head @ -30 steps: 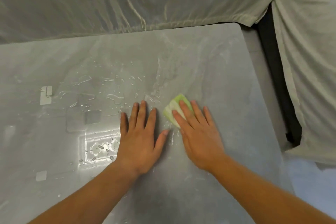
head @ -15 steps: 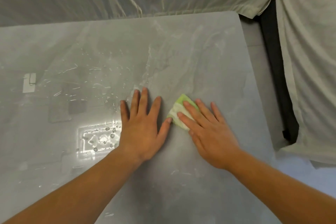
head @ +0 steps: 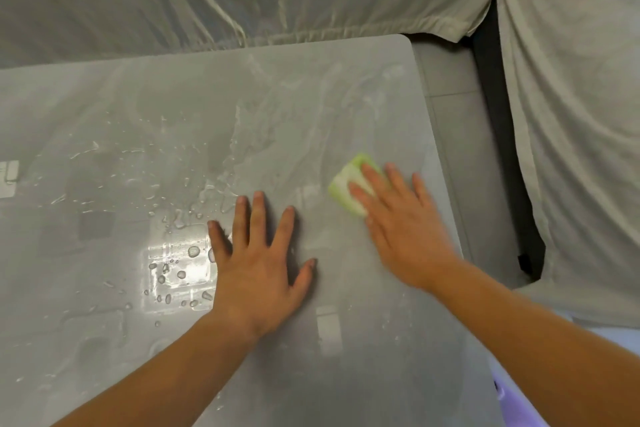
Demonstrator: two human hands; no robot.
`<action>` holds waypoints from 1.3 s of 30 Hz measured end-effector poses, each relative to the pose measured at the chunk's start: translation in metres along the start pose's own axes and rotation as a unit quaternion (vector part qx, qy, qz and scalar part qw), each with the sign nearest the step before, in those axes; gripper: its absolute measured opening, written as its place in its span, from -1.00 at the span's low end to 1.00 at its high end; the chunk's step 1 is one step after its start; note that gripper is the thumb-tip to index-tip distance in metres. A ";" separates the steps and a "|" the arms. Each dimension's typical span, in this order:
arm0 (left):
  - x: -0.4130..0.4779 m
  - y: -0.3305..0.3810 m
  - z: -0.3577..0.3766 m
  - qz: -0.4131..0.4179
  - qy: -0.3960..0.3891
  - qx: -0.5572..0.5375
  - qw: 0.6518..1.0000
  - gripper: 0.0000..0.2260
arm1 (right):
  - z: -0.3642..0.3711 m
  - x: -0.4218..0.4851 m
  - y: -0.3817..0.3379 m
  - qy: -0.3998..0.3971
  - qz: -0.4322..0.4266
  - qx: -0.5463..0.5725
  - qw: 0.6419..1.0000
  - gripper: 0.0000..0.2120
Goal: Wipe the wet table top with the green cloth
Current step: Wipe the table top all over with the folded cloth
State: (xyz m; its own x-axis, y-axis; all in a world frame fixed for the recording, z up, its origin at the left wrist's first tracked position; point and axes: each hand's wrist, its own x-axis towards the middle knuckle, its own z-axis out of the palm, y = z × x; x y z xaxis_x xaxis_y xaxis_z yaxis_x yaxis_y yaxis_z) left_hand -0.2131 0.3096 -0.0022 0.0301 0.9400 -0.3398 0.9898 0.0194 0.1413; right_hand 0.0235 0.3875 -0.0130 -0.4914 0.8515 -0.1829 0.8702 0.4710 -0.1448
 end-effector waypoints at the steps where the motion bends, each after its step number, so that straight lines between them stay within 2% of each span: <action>1: 0.001 0.001 -0.001 -0.004 -0.005 0.005 1.000 -0.28 | -0.005 0.015 0.008 0.008 0.045 0.021 0.999 -0.49; 3: 0.001 0.002 -0.002 -0.005 -0.010 0.009 1.000 -0.28 | -0.007 0.023 0.009 0.027 0.102 0.051 0.993 -0.49; 5: 0.001 0.003 -0.003 -0.004 -0.015 0.012 1.000 -0.28 | 0.003 -0.001 -0.007 0.043 0.118 0.043 0.991 -0.48; 8: 0.000 0.005 -0.004 -0.007 -0.018 0.007 1.000 -0.27 | 0.015 -0.056 -0.019 0.011 0.044 0.029 0.999 -0.46; 10: 0.001 0.005 -0.004 -0.006 -0.015 0.002 1.000 -0.27 | 0.011 -0.050 0.008 -0.009 0.000 0.028 1.000 -0.46; 14: 0.001 0.005 -0.001 -0.002 -0.006 0.003 1.000 -0.26 | -0.006 0.001 0.040 0.037 0.126 0.082 0.988 -0.48; 17: 0.000 0.004 0.001 -0.005 -0.006 0.003 1.000 -0.26 | 0.005 -0.025 0.015 0.058 0.151 0.077 0.984 -0.46; 19: 0.000 0.005 0.001 -0.007 -0.007 0.003 1.000 -0.26 | 0.019 -0.071 -0.014 0.046 0.129 0.061 0.989 -0.46; 21: 0.001 0.005 0.001 -0.006 -0.007 0.002 1.000 -0.26 | 0.028 -0.107 -0.031 0.028 0.072 0.053 0.996 -0.47; 23: 0.001 0.004 0.001 -0.006 -0.003 -0.001 1.000 -0.26 | 0.026 -0.102 -0.023 0.017 0.027 0.046 0.998 -0.48; 25: 0.002 0.004 0.003 -0.006 -0.002 0.001 1.000 -0.26 | 0.017 -0.070 -0.015 0.024 0.056 0.043 0.997 -0.48; 29: 0.001 -0.001 0.003 0.003 0.003 -0.044 0.999 -0.35 | 0.016 -0.041 -0.040 0.066 0.197 0.064 0.976 -0.46; 31: -0.003 -0.011 0.000 0.014 0.012 -0.094 0.995 -0.39 | 0.032 -0.071 -0.075 0.070 0.165 0.051 0.982 -0.45; 35: -0.040 -0.043 0.004 -0.006 0.035 -0.084 0.996 -0.41 | 0.046 -0.119 -0.115 0.025 0.023 0.046 0.998 -0.42; 37: -0.061 -0.059 0.013 -0.028 0.030 -0.085 0.996 -0.40 | 0.039 -0.088 -0.109 0.028 0.022 0.038 0.999 -0.45; 39: -0.074 -0.071 0.022 -0.019 0.027 -0.070 0.997 -0.38 | 0.028 -0.035 -0.105 0.052 0.071 0.038 0.995 -0.48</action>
State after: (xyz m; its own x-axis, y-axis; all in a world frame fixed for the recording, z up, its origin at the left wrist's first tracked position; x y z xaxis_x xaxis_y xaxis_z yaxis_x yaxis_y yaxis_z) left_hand -0.2820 0.2312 -0.0077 -0.0188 0.9545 -0.2978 0.9606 0.0998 0.2594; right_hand -0.0516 0.3016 -0.0182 -0.3546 0.9290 -0.1058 0.9229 0.3295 -0.1993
